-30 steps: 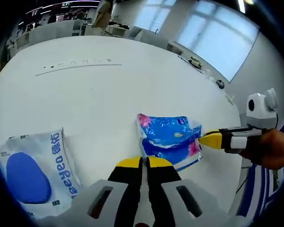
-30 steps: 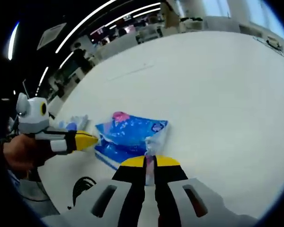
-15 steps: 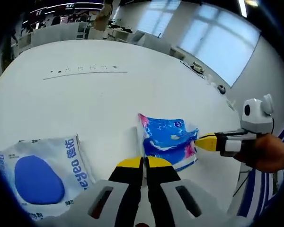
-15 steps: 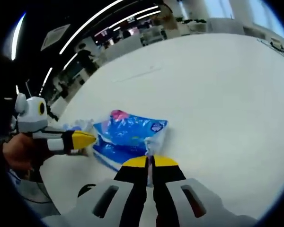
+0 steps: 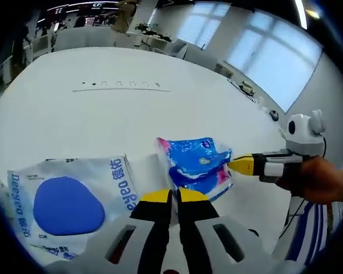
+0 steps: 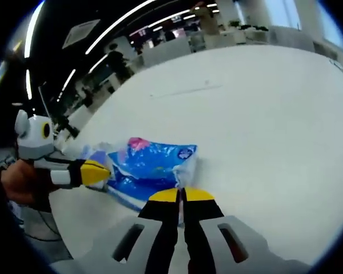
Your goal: Arrange the tabletop items into an orderly group along one side of the table until the central work area is clear of visible clutter.
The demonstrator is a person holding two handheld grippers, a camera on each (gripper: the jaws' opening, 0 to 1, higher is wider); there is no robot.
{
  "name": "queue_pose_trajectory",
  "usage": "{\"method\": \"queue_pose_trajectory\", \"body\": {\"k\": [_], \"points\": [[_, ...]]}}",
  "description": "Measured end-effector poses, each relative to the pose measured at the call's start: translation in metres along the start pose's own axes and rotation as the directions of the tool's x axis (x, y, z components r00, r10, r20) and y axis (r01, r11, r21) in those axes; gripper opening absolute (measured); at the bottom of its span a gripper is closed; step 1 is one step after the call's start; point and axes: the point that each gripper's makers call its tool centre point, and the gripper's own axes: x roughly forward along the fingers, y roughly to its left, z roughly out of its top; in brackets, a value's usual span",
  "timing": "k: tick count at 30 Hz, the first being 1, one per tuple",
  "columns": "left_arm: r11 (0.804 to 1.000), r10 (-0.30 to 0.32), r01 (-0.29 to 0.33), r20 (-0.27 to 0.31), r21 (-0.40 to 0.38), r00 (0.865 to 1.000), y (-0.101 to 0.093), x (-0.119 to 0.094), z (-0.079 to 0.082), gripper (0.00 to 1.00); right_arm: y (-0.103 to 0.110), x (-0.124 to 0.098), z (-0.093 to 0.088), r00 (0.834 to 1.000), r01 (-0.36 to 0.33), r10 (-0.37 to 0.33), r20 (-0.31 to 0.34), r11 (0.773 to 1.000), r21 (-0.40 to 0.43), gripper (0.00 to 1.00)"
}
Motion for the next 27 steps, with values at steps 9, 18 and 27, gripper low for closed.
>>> {"method": "queue_pose_trajectory", "body": {"k": [9, 18, 27], "points": [[1.0, 0.002, -0.003, -0.016, -0.011, 1.0, 0.002, 0.007, -0.004, 0.01, 0.004, -0.003, 0.004, 1.0, -0.003, 0.003, -0.003, 1.0, -0.012, 0.0], [0.999, 0.008, -0.009, -0.041, -0.034, 0.999, 0.004, 0.012, -0.014, 0.01, 0.0, -0.003, -0.009, 1.0, -0.006, 0.006, -0.029, 1.0, -0.007, 0.0], [0.998, 0.005, -0.008, -0.042, -0.065, 0.999, 0.003, 0.016, -0.015, 0.03, -0.005, -0.002, -0.005, 1.0, 0.002, -0.002, -0.021, 1.0, 0.007, 0.02]]}}
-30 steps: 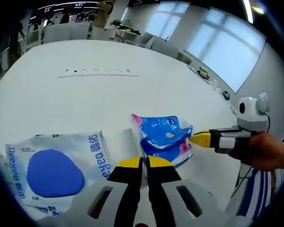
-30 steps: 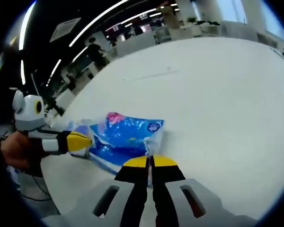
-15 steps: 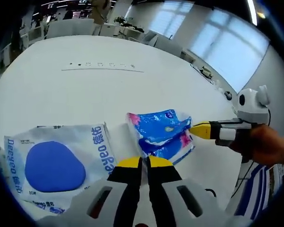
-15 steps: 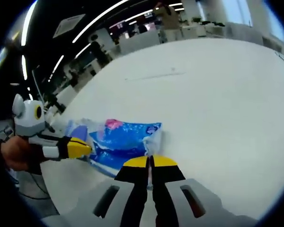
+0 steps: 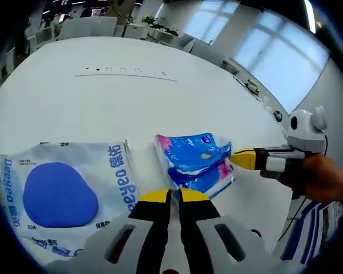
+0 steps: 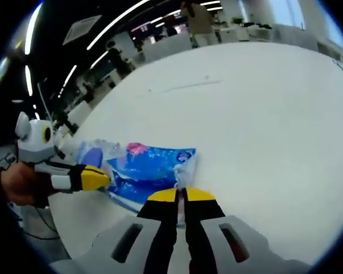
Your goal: Arrange the tabletop items into an orderly group along one side of the table until the central work area is clear of visible clutter.
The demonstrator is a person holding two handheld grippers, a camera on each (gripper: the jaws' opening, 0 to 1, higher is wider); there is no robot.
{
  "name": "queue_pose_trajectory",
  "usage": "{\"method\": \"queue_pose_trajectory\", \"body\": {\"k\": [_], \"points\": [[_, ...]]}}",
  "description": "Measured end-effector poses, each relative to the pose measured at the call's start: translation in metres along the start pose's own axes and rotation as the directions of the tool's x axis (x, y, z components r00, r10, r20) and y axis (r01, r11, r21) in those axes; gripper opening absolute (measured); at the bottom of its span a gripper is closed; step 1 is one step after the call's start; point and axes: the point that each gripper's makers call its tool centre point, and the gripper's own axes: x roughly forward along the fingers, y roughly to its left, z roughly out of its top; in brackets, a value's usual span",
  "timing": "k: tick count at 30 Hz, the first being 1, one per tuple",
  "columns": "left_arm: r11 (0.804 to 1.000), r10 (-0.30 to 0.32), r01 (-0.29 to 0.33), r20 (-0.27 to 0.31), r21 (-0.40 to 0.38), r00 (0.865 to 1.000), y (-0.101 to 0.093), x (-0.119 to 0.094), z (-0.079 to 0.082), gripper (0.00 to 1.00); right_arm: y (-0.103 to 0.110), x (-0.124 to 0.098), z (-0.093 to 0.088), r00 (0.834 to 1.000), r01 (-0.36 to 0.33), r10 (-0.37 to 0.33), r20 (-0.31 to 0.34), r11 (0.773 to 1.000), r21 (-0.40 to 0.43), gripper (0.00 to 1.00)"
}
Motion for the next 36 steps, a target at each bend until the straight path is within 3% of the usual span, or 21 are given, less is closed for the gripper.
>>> {"method": "queue_pose_trajectory", "body": {"k": [10, 21, 36], "points": [[0.999, -0.025, 0.025, 0.003, -0.022, 1.0, -0.006, -0.002, 0.0, 0.14, 0.003, 0.0, -0.003, 1.0, -0.002, 0.002, -0.006, 1.0, 0.004, 0.07], [1.0, -0.019, 0.019, 0.024, 0.014, 1.0, -0.011, -0.015, 0.004, 0.24, 0.002, -0.007, 0.001, 1.0, -0.001, 0.001, 0.001, 1.0, -0.005, 0.08], [0.999, 0.004, -0.006, 0.054, 0.043, 0.999, -0.01, -0.043, 0.001, 0.25, 0.008, -0.021, -0.001, 1.0, 0.009, -0.009, 0.003, 1.0, -0.013, 0.11]]}}
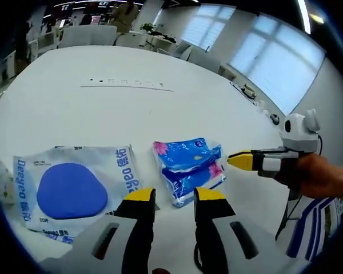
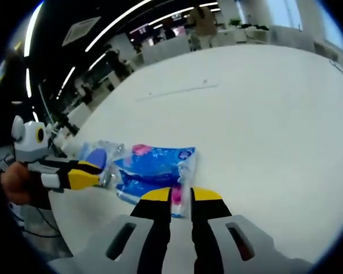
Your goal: Arrange the tabletop items into an orderly group along one side of the table until the central work area is clear of visible clutter.
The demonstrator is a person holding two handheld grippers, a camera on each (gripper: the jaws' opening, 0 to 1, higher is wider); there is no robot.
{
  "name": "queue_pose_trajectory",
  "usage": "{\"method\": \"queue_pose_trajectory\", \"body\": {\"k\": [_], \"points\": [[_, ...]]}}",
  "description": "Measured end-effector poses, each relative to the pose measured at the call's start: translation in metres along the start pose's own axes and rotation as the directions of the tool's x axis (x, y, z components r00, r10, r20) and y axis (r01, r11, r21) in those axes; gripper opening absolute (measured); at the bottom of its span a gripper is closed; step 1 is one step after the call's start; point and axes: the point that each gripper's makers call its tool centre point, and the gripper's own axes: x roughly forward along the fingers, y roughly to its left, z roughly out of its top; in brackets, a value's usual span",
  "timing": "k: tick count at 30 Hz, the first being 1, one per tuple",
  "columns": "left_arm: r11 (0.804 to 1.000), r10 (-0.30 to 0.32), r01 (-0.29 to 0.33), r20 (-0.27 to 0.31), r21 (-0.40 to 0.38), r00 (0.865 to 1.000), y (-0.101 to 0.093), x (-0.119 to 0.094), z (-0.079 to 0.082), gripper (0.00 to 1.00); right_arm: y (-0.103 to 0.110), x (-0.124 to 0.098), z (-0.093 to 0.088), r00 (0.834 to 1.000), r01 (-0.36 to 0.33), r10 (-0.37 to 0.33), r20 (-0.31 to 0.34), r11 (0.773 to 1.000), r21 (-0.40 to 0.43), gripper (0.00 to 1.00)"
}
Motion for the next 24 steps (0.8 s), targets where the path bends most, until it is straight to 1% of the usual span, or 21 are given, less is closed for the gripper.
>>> {"method": "queue_pose_trajectory", "body": {"k": [2, 3, 5, 8, 9, 11, 13, 15, 18, 19, 21, 22, 24], "points": [[1.0, -0.001, 0.001, 0.005, 0.008, 1.0, 0.001, -0.002, 0.0, 0.26, 0.001, -0.001, -0.002, 1.0, 0.003, -0.003, -0.007, 1.0, -0.016, 0.12], [1.0, -0.005, 0.005, 0.007, 0.011, 1.0, 0.001, -0.004, -0.001, 0.26, 0.004, -0.003, -0.005, 1.0, 0.003, -0.004, -0.017, 0.999, -0.051, 0.14], [0.999, -0.024, 0.024, 0.003, 0.026, 1.0, -0.002, -0.008, -0.003, 0.3, 0.008, -0.005, -0.009, 1.0, -0.008, 0.006, -0.027, 0.997, -0.079, 0.18], [0.997, -0.043, 0.043, -0.004, 0.058, 0.999, -0.002, -0.013, -0.005, 0.37, 0.016, -0.011, -0.017, 0.999, -0.033, 0.029, -0.038, 0.994, -0.109, 0.27], [0.995, -0.061, 0.062, -0.012, 0.081, 0.998, -0.004, -0.017, -0.008, 0.39, 0.017, -0.012, -0.021, 0.999, -0.033, 0.028, -0.044, 0.993, -0.112, 0.33], [0.992, -0.072, 0.075, -0.023, 0.104, 0.997, -0.005, -0.022, -0.014, 0.43, 0.018, -0.016, -0.032, 0.997, -0.038, 0.027, -0.078, 0.989, -0.14, 0.41], [0.989, -0.09, 0.093, -0.029, 0.118, 0.995, -0.005, -0.023, -0.016, 0.47, 0.021, -0.016, -0.041, 0.995, -0.059, 0.046, -0.09, 0.987, -0.151, 0.47], [0.985, -0.103, 0.108, -0.044, 0.133, 0.994, -0.006, -0.028, -0.023, 0.5, 0.026, -0.021, -0.049, 0.994, -0.076, 0.062, -0.094, 0.986, -0.149, 0.5], [0.978, -0.119, 0.129, -0.073, 0.164, 0.99, -0.008, -0.035, -0.039, 0.53, 0.032, -0.026, -0.062, 0.992, -0.088, 0.073, -0.104, 0.984, -0.155, 0.54], [0.976, -0.121, 0.133, -0.079, 0.172, 0.989, -0.009, -0.036, -0.043, 0.54, 0.029, -0.027, -0.064, 0.991, -0.093, 0.076, -0.109, 0.983, -0.156, 0.55], [0.964, -0.125, 0.146, -0.106, 0.221, 0.987, -0.011, -0.039, -0.054, 0.55, 0.029, -0.03, -0.069, 0.991, -0.094, 0.078, -0.108, 0.984, -0.149, 0.57], [0.961, -0.127, 0.15, -0.112, 0.231, 0.986, -0.013, -0.04, -0.06, 0.56, 0.031, -0.031, -0.072, 0.991, -0.098, 0.082, -0.107, 0.984, -0.147, 0.57], [0.961, -0.136, 0.161, -0.123, 0.226, 0.983, -0.015, -0.041, -0.066, 0.58, 0.036, -0.035, -0.079, 0.99, -0.103, 0.088, -0.108, 0.984, -0.145, 0.59]]}}
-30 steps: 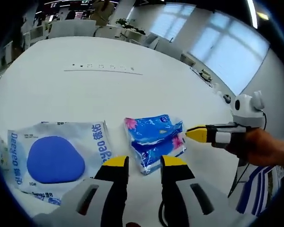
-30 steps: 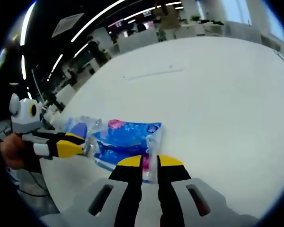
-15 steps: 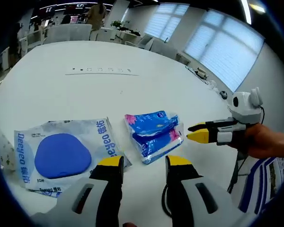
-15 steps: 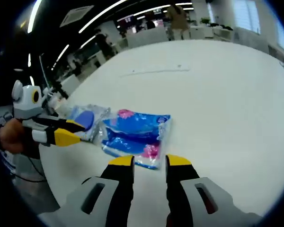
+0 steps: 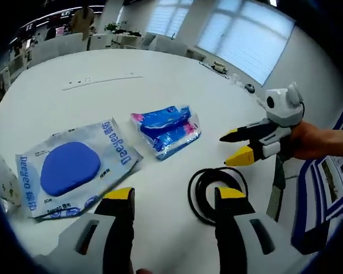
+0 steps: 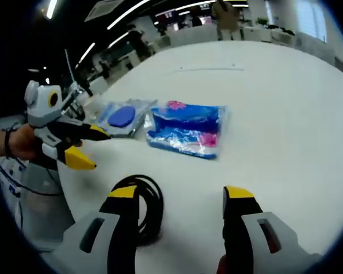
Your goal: Arrange the tabletop items into an orderly group along one side of the table until the central work area is clear of visible clutter.
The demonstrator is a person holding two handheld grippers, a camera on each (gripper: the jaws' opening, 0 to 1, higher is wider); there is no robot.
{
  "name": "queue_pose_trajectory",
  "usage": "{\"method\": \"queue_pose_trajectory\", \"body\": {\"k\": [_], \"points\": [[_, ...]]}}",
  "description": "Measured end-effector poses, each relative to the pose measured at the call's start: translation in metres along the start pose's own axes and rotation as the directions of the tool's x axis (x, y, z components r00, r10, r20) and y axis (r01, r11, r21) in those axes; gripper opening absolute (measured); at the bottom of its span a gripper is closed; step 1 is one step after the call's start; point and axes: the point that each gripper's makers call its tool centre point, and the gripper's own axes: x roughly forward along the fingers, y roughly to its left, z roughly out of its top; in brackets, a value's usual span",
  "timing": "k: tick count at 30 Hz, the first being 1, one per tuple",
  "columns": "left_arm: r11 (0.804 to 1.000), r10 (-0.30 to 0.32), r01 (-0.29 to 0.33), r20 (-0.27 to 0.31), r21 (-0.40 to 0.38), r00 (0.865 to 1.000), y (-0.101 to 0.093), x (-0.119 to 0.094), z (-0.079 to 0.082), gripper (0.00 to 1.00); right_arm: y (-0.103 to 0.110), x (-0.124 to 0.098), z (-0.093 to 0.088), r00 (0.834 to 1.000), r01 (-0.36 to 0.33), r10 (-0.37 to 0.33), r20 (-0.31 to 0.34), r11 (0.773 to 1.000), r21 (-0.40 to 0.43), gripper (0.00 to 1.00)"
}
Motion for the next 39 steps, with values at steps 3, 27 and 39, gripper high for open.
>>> {"method": "queue_pose_trajectory", "body": {"k": [3, 27, 39], "points": [[1.0, -0.01, 0.01, -0.001, -0.009, 1.0, -0.004, -0.001, -0.007, 0.59, 0.005, 0.0, -0.008, 1.0, -0.025, 0.025, -0.002, 1.0, -0.003, 0.62], [0.998, -0.059, 0.059, -0.042, -0.004, 0.997, -0.038, 0.019, -0.029, 0.6, 0.025, -0.014, -0.033, 0.998, -0.054, 0.054, 0.022, 0.998, 0.01, 0.57], [1.0, 0.005, -0.007, -0.06, -0.028, 0.998, -0.037, 0.035, -0.032, 0.41, 0.027, -0.005, -0.034, 1.0, -0.014, 0.014, 0.013, 1.0, 0.013, 0.36]]}}
